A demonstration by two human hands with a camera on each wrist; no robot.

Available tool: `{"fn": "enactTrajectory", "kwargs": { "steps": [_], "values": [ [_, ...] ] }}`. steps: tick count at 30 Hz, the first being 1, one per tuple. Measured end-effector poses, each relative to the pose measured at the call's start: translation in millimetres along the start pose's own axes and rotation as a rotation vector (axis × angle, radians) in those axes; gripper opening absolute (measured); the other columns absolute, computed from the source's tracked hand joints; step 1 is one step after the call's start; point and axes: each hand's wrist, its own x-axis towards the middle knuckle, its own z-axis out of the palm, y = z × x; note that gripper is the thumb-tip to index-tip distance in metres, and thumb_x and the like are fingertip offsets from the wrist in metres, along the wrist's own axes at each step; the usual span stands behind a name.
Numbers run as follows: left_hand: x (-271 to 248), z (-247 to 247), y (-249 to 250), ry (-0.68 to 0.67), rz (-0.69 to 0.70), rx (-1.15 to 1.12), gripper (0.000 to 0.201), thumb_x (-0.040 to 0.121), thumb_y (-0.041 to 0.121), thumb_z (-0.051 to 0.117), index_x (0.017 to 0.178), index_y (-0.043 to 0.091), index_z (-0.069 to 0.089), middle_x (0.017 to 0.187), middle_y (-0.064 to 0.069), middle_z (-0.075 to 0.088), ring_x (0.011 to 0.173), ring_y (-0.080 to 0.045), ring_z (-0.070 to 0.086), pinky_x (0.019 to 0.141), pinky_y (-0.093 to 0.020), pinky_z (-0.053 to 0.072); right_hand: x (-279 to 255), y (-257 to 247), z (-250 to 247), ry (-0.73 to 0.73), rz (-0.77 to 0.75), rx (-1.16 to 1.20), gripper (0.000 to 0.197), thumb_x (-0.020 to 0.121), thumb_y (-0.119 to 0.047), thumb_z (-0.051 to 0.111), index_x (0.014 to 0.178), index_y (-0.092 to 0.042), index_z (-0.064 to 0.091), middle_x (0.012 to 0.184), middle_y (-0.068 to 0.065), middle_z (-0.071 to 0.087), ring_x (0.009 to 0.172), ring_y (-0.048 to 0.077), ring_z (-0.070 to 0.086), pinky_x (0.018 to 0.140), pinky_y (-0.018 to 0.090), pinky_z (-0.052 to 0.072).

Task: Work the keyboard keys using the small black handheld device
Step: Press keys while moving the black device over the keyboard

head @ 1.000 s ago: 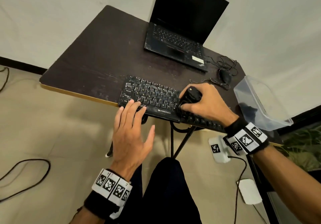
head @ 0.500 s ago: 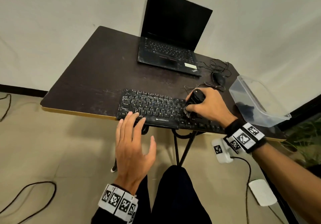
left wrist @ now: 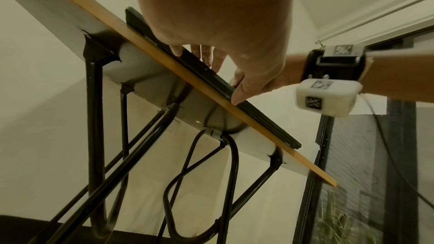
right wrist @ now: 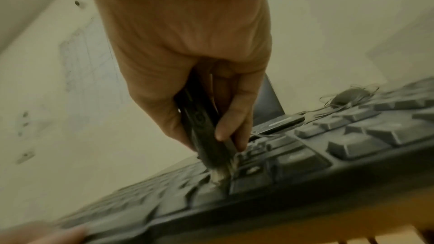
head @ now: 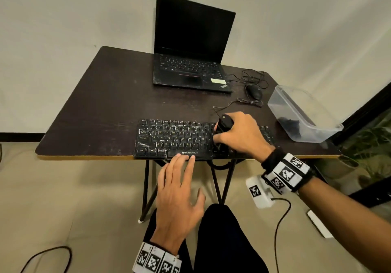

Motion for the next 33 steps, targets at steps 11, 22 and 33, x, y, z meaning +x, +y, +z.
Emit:
{"fn": "enactTrajectory", "kwargs": {
  "steps": [11,22,33],
  "values": [
    [-4,0,4,-0.1,-0.076,0.052,0.094,0.077,0.033,0.076,0.161,0.014,0.04,0.166,-0.006,0.035,0.159,-0.026,0.028,0.115,-0.057,0.04,6,-18,0,0.038,0.101,0.0,0.03,0.07,-0.04,0.086,0.087,-0.018,0.074,0.08,-0.001,0.074,0.085,0.028,0.072,0.076,0.035,0.059],
    [-3,-1,3,-0.123,-0.082,0.025,0.093,0.075,0.032,0.075,0.16,0.015,0.042,0.165,-0.005,0.036,0.159,-0.024,0.027,0.116,-0.057,0.039,17,-26,7,0.123,0.063,0.068,0.025,0.071,-0.034,0.084,0.079,-0.014,0.071,0.075,-0.002,0.073,0.081,0.027,0.071,0.072,0.033,0.054],
    [-2,-4,7,-0.119,-0.088,-0.001,0.094,0.075,0.027,0.08,0.16,0.016,0.041,0.165,-0.004,0.036,0.16,-0.022,0.024,0.119,-0.056,0.037,5,-13,14,0.101,0.071,0.215,0.017,0.068,-0.026,0.086,0.077,-0.016,0.077,0.074,-0.003,0.077,0.08,0.021,0.074,0.077,0.039,0.062]
  ]
}}
